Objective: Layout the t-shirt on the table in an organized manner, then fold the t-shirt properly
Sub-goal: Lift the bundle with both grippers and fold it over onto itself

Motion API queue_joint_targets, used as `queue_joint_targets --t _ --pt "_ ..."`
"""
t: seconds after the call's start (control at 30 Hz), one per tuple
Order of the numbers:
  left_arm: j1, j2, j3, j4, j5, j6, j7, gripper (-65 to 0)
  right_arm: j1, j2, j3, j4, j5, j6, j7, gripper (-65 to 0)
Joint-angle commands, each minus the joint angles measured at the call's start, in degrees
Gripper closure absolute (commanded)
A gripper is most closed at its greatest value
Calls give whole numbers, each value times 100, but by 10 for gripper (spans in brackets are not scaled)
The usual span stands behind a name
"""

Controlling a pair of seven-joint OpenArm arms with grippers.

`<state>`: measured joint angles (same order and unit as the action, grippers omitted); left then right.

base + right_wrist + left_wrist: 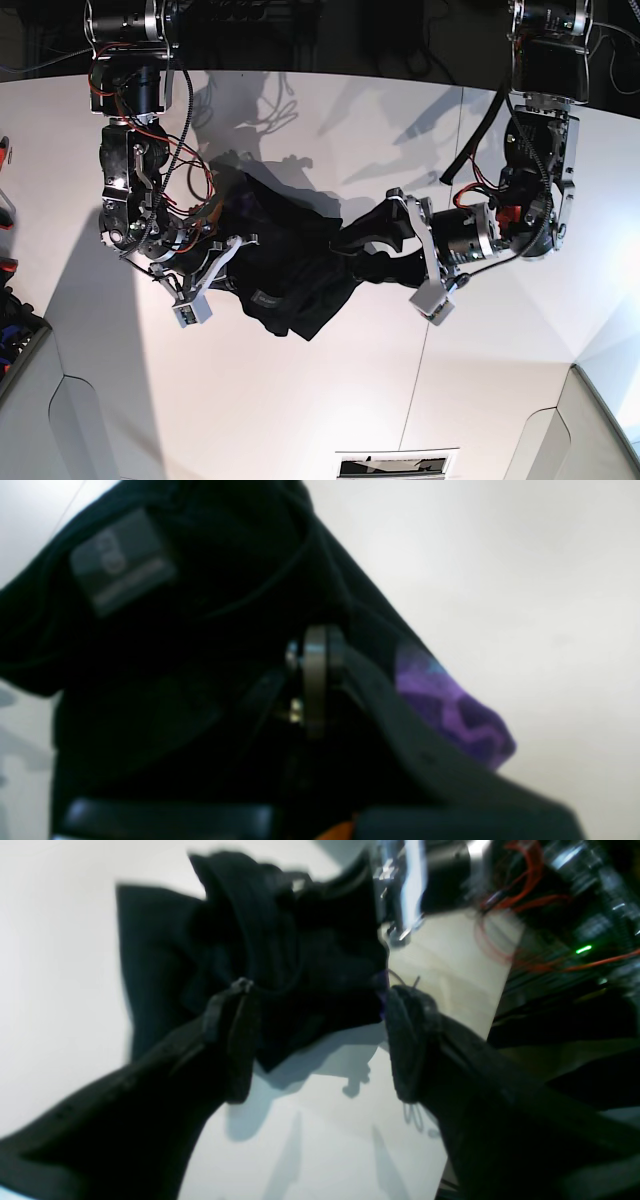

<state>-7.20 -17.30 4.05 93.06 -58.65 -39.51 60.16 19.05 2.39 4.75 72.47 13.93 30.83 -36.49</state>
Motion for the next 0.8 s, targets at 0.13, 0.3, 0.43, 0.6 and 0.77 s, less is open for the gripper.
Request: queue_joint_targets --t 0.13,0.3,0.43,0.6,0.77 --pt "-90 343 -33 -278 236 -49 -426 -416 280 114 35 562 164 24 20 0" --pt "-136 494 -31 -898 730 -49 -925 -416 330 245 94 452 -164 -114 125 0" --pt "-173 520 -33 -1421 944 -49 -1207 -416 332 468 153 162 -330 -326 398 0" --pt "-299 485 -33 -1845 1650 -49 -1668 -416 328 654 155 -540 -188 -243 404 0" --pt "-662 487 -33 -2175 1788 -49 -1668 -416 260 616 149 -608 629 52 192 0"
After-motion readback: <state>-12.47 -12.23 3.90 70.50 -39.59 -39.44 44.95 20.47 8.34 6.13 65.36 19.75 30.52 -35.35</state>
